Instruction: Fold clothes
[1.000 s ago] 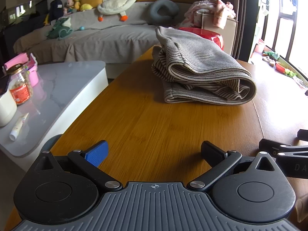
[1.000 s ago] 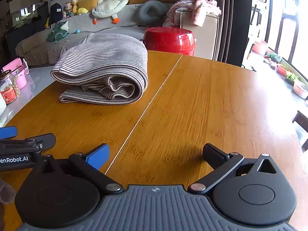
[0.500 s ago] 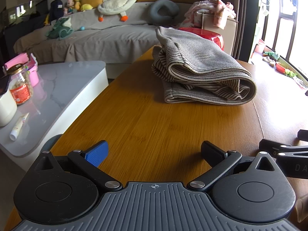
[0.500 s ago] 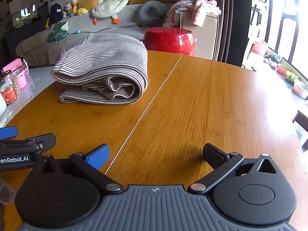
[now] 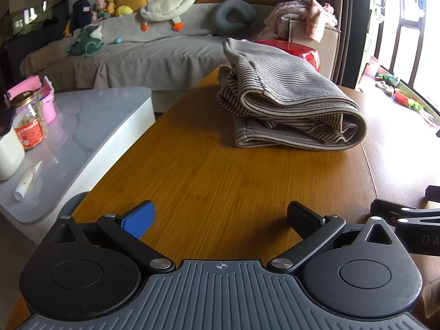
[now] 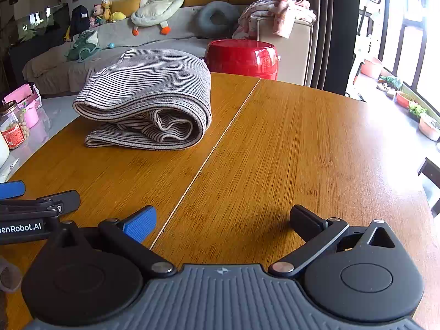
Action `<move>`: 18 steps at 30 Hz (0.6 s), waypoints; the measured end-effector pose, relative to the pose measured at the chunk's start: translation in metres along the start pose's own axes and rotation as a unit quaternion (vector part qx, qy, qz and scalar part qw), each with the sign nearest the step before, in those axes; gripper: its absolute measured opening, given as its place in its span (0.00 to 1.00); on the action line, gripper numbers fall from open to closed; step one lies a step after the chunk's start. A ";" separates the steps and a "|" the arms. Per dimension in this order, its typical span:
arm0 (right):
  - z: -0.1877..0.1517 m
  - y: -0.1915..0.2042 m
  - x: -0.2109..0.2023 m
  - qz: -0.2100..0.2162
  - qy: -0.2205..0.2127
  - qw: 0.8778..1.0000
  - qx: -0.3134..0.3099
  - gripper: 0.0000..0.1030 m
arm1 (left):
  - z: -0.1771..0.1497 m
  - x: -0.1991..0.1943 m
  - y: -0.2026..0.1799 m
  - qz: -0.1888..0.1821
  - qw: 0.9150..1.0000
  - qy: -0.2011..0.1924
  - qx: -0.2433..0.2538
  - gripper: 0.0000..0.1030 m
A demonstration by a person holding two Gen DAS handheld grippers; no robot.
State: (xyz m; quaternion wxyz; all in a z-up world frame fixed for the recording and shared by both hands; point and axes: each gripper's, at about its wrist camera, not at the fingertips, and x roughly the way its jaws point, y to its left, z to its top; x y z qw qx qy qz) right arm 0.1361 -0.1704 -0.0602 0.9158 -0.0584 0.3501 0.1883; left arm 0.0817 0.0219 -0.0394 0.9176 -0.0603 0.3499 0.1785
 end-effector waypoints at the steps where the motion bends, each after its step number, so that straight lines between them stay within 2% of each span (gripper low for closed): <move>1: 0.000 0.000 0.000 0.000 0.000 1.000 0.000 1.00 | 0.000 0.000 0.000 0.000 1.000 0.000 0.000 1.00; 18: 0.000 0.002 0.000 -0.001 0.000 1.000 0.000 1.00 | 0.000 0.000 0.000 0.000 1.000 0.000 0.000 1.00</move>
